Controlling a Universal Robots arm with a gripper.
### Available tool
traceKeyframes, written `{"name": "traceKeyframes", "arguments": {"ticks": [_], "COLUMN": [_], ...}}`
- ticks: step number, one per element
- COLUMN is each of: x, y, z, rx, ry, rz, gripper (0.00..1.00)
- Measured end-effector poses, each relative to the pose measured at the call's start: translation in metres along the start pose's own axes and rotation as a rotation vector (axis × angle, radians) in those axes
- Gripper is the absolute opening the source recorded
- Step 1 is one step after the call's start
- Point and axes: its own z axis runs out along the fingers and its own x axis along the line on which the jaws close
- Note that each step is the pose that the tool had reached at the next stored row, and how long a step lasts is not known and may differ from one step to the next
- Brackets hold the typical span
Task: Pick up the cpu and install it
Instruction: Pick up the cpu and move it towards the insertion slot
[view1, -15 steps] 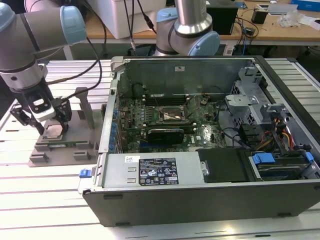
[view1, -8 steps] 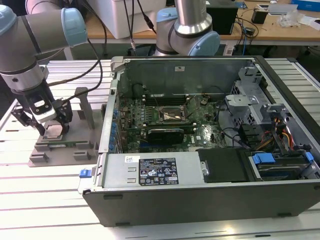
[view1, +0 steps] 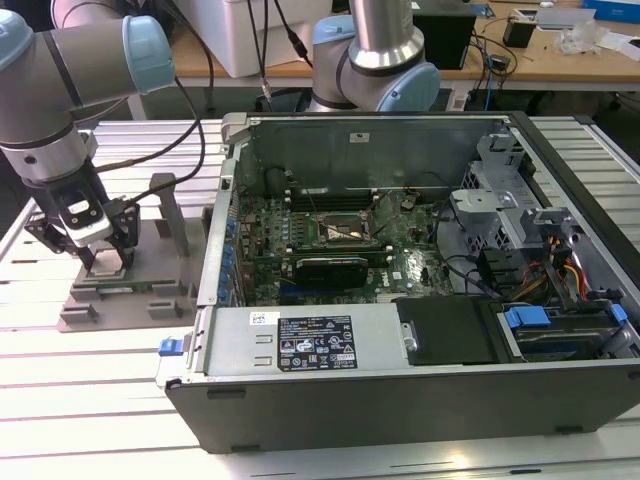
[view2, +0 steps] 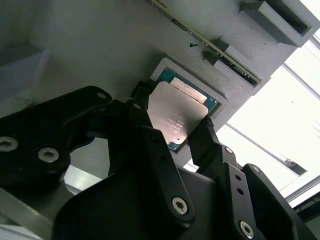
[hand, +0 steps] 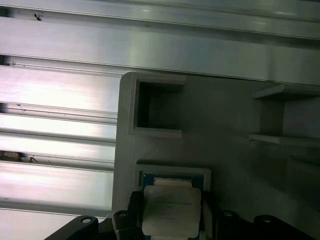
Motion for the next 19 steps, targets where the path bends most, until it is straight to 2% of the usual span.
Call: {"name": "traceKeyframes", "arguments": {"ticks": [3, 7, 11, 16, 19], "x": [-0.0001, -0.0002, -0.0002, -0.0007, -0.0012], "y": [0.0, -0.0002, -0.0001, 0.0045, 0.0063], "z": [0.0, -0.0118, -0.0129, -0.0252, -0.0365], "rx": [0.0013, 0.0015, 0.0014, 0.0014, 0.0014], "ry": [0.0, -0.0001, 0.0, 0.0002, 0.0001], "rz": [0.0, 0.0, 0.0, 0.0, 0.0], "gripper": [0.55, 0.55, 0.55, 0.55, 0.55]}}
